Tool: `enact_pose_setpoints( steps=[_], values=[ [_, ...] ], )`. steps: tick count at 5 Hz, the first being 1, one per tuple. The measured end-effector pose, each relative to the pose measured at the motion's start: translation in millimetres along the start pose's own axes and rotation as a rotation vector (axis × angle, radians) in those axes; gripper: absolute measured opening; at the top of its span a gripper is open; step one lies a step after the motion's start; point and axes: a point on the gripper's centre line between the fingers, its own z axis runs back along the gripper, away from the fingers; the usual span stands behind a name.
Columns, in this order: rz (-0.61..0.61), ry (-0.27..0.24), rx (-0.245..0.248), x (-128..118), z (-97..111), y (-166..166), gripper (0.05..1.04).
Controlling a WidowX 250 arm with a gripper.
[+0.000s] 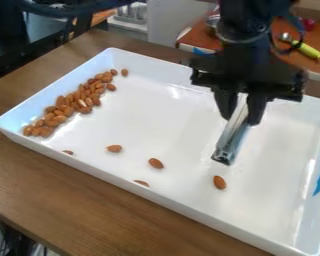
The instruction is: Sweep into pile
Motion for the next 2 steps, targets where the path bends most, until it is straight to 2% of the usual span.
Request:
enact_pose_setpoints(
  steps=[1,2],
  values=[
    [0.000,0.014,-0.030,-13,-20,-8,0.319],
    [0.006,0.016,-0.017,-27,-39,-2,0.319]
  ],
)
